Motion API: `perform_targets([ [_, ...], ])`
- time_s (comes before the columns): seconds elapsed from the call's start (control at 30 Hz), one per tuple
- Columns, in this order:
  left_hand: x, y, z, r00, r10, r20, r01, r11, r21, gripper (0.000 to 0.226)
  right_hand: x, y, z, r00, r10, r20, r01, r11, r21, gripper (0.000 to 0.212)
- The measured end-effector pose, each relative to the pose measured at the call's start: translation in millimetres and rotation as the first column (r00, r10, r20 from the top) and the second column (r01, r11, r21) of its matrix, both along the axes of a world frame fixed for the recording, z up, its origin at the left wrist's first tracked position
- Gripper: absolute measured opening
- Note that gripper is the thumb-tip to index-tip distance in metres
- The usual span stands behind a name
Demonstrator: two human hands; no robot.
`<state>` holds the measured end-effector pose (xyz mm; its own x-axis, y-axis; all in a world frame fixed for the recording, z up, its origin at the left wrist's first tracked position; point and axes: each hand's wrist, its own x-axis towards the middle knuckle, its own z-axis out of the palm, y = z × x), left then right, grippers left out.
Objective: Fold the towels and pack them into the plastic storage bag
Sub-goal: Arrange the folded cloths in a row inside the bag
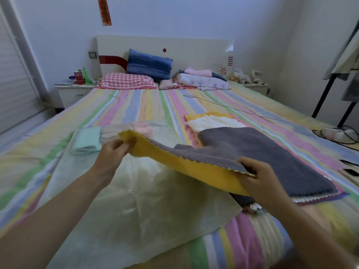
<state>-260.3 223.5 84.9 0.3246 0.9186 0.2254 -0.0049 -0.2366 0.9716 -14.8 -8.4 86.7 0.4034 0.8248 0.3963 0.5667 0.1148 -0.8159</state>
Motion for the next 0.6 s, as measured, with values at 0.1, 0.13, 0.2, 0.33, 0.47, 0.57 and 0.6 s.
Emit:
perform_targets([
  [0.1, -33, -18, -11, 0.992, -0.11, -0.065, 0.101, 0.987, -0.124, 0.026, -12, -11, 10, 0.988, 0.156, 0.013, -0.15, 0.965, -0.216, 0.024],
  [0.13, -41, -23, -17, 0.98, -0.136, -0.147, 0.118, 0.985, -0.127, 0.032, -14, -16, 11, 0.981, 0.192, -0.001, -0.184, 0.937, -0.298, 0.024],
  [0.2, -55, -34, -28, 0.914, -0.223, -0.338, 0.187, 0.973, -0.135, 0.034, -17, -23, 10, 0.968, 0.243, -0.056, -0.244, 0.871, -0.427, 0.028],
  [0.33, -68, -36, -50, 0.722, -0.408, -0.559, 0.301, 0.913, -0.278, 0.041, -24, -26, -1, 0.961, 0.235, -0.147, -0.276, 0.778, -0.564, 0.016],
  [0.47, -60, -25, -64, 0.698, -0.371, -0.612, 0.271, 0.929, -0.254, 0.039, -14, -19, -22, 0.988, 0.103, -0.114, -0.152, 0.76, -0.632, 0.028],
  [0.57, -47, -13, -66, 0.745, -0.286, -0.603, 0.231, 0.958, -0.169, 0.032, 0, -13, -40, 1.0, 0.003, -0.023, -0.017, 0.779, -0.626, 0.036],
  [0.6, -41, -10, -65, 0.767, -0.258, -0.587, 0.215, 0.966, -0.144, 0.031, 4, -11, -45, 0.998, -0.043, 0.037, 0.057, 0.791, -0.61, 0.035],
])
